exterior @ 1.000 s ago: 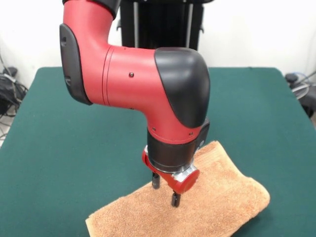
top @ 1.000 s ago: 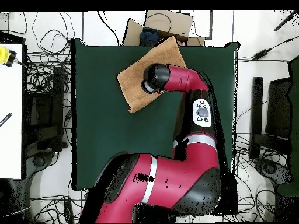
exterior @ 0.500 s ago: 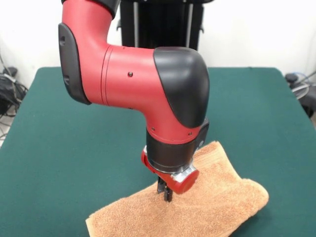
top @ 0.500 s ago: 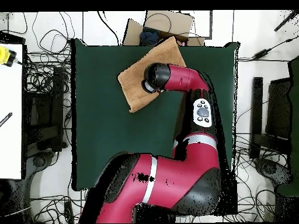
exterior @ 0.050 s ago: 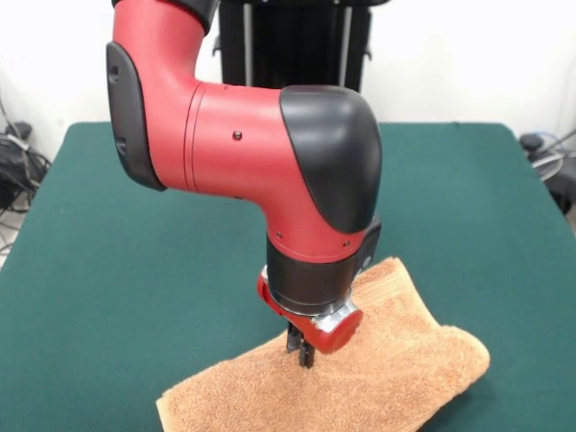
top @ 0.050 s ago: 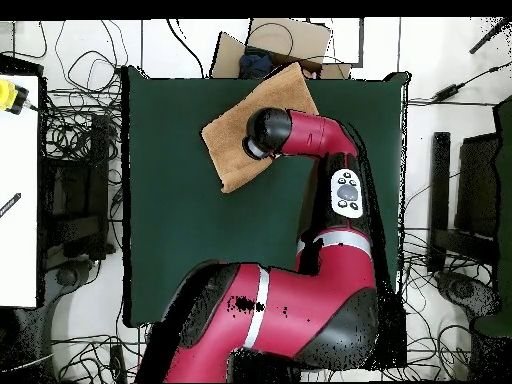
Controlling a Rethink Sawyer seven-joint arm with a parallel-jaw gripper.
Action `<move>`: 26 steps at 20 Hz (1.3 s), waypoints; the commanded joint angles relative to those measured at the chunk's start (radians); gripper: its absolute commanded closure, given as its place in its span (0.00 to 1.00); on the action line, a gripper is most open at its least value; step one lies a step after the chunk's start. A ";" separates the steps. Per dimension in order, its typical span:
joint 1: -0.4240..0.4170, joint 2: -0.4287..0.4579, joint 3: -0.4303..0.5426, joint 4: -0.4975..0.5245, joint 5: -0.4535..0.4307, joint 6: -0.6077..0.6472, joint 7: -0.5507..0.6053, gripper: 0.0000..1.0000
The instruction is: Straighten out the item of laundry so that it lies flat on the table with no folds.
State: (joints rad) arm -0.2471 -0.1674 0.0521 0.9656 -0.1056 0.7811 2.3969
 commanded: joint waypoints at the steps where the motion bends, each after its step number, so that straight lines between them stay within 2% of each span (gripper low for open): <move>1: -0.002 0.108 0.019 0.063 -0.105 0.043 -0.156 1.00; 4: -0.003 0.096 0.020 0.073 -0.091 0.057 -0.141 1.00; 7: -0.016 0.037 0.026 0.141 -0.094 0.034 -0.165 1.00; 10: -0.018 -0.124 0.009 0.282 -0.094 0.073 -0.200 1.00; 13: -0.011 -0.305 -0.016 0.410 -0.081 0.171 -0.221 1.00; 15: -0.025 -0.369 -0.008 0.453 -0.073 0.210 -0.235 1.00; 17: -0.046 -0.394 0.010 0.476 -0.073 0.234 -0.243 1.00; 22: -0.091 -0.399 0.042 0.518 -0.100 0.200 -0.242 1.00; 26: -0.104 -0.445 0.055 0.527 -0.113 0.252 -0.257 1.00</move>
State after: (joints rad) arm -0.3409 -0.5571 0.0496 1.3534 -0.1525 0.9518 2.3969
